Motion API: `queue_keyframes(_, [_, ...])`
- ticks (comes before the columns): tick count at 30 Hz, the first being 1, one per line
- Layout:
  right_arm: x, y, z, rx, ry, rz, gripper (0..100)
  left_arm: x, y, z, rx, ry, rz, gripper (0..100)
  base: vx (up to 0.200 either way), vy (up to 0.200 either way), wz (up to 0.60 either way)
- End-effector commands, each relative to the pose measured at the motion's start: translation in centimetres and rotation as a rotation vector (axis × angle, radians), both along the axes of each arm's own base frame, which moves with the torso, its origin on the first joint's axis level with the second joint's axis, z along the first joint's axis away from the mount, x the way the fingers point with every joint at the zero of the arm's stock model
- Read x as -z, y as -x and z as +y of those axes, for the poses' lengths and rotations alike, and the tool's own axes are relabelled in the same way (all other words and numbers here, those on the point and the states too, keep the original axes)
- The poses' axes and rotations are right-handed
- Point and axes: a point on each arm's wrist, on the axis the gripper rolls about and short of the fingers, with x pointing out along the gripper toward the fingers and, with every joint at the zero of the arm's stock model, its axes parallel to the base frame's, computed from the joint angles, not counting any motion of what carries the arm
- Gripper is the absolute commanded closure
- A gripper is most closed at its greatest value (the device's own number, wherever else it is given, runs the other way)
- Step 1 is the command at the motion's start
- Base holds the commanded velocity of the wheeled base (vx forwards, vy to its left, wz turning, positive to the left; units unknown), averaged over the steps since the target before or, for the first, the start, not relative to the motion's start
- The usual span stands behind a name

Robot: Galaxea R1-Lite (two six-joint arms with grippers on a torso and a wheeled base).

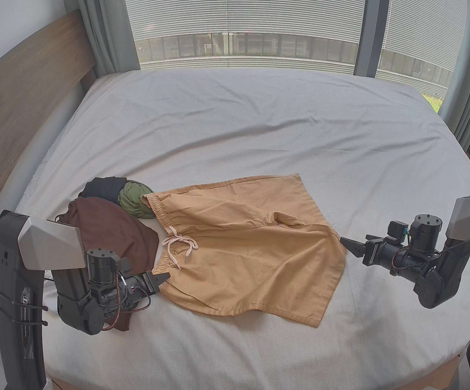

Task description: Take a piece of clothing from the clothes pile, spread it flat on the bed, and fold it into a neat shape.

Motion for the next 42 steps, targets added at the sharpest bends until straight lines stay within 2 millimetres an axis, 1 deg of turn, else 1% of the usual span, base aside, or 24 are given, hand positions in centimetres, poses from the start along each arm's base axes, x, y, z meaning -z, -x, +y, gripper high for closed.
queue_keyframes(1, [0.8,0.6,0.3,-0.014,0.006,0.036,0,0.0,0.0,0.1,-0.004,0.0,0.0,100,0.0,0.0,0.0])
queue_keyframes(6, [2.2,2.9,1.3,-0.062,0.023,0.161,0,-0.2,-0.4,0.2,-0.009,0.005,-0.022,100,0.0,0.0,0.0])
queue_keyframes(11, [2.9,4.1,2.3,-0.099,0.026,0.234,0,-0.2,-0.3,0.2,-0.008,0.005,-0.022,100,0.0,0.0,0.0])
queue_keyframes(14, [3.8,5.2,2.9,-0.118,0.021,0.31,0,-0.2,-0.3,0.2,-0.007,0.005,-0.028,100,0.0,0.0,0.0])
queue_keyframes(21, [4.7,6.6,4.5,-0.142,-0.017,0.437,0,-0.2,-0.3,0.1,-0.006,0.005,-0.026,100,0.0,0.0,0.0])
queue_keyframes(23, [4.7,6.7,4.5,-0.142,-0.017,0.439,0,-0.2,-0.3,0.1,-0.006,0.005,-0.026,100,0.0,0.0,0.0])
queue_keyframes(24, [5.3,6.9,5.1,-0.148,-0.035,0.481,0,-0.2,-0.3,0.1,-0.004,0.005,-0.031,100,0.0,0.0,0.0])
queue_keyframes(26, [5.8,7.0,5.4,-0.148,-0.048,0.502,0,-0.2,-0.3,0.1,-0.004,0.006,-0.035,100,0.0,0.0,0.0])
queue_keyframes(32, [7.3,7.4,5.7,-0.145,-0.049,0.561,0,-0.1,-0.3,0.1,-0.004,0.007,-0.038,100,0.0,0.0,0.0])
queue_keyframes(36, [7.9,7.2,5.9,-0.136,-0.057,0.549,0,-0.1,-0.3,0.1,-0.004,0.007,-0.04,100,0.0,0.0,0.0])
queue_keyframes(40, [9.5,7.3,5.9,-0.111,-0.06,0.539,0,0.0,-0.3,0.1,-0.004,0.007,-0.038,100,0.0,0.0,0.0])
queue_keyframes(42, [9.8,7.2,6.3,-0.101,-0.063,0.521,0,0.0,-0.3,0.1,-0.004,0.007,-0.038,100,0.0,0.0,0.0])
